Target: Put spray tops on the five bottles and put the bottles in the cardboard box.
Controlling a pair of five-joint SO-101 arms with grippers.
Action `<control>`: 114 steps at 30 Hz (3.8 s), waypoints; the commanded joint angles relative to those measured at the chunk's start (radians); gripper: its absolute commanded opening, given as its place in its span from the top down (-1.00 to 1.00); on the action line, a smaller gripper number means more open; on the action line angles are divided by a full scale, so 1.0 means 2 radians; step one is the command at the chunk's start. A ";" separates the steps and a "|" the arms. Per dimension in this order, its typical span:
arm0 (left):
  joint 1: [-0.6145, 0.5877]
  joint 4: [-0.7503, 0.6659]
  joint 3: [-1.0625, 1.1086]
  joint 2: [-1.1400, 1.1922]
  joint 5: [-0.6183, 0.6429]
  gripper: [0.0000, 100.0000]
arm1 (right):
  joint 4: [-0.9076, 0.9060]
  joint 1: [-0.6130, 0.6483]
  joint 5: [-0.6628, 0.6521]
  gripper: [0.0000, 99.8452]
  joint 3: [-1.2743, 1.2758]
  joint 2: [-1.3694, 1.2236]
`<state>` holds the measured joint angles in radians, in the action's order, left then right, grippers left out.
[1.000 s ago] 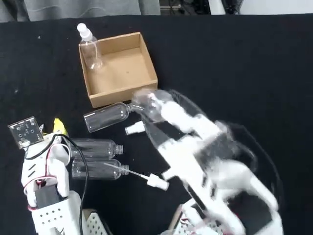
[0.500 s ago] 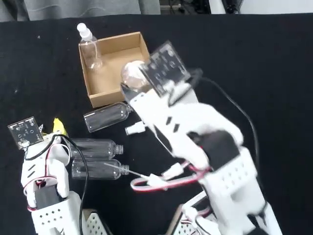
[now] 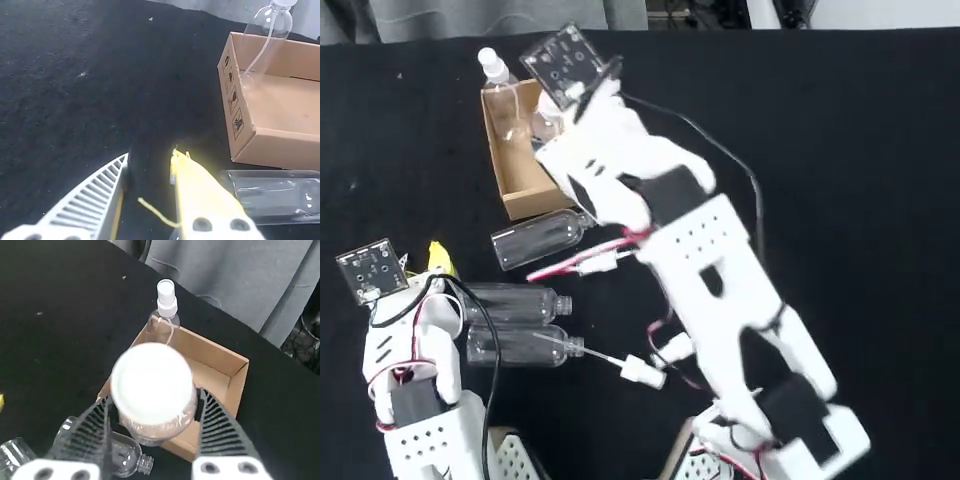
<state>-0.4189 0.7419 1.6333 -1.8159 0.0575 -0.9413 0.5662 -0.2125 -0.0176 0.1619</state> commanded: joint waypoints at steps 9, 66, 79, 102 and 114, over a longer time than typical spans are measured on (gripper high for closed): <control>-0.003 -0.012 -0.005 -0.005 -0.002 0.75 | 0.018 -0.005 -0.001 0.83 -0.153 -0.141; -0.003 -0.011 -0.005 -0.005 -0.002 0.75 | -0.049 0.007 0.041 0.82 -0.787 -0.710; -0.003 -0.011 -0.005 -0.005 -0.002 0.75 | -0.067 0.020 0.041 0.82 -0.824 -0.738; -0.003 -0.011 -0.004 -0.005 -0.002 0.75 | -0.101 0.033 0.041 0.46 -0.825 -0.738; -0.003 -0.011 -0.004 -0.005 -0.002 0.75 | -0.126 0.032 0.038 0.46 -0.827 -0.734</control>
<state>-0.4189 0.7419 1.6333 -1.8159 0.0575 -1.1792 0.6091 -0.1343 -1.6103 -1.3341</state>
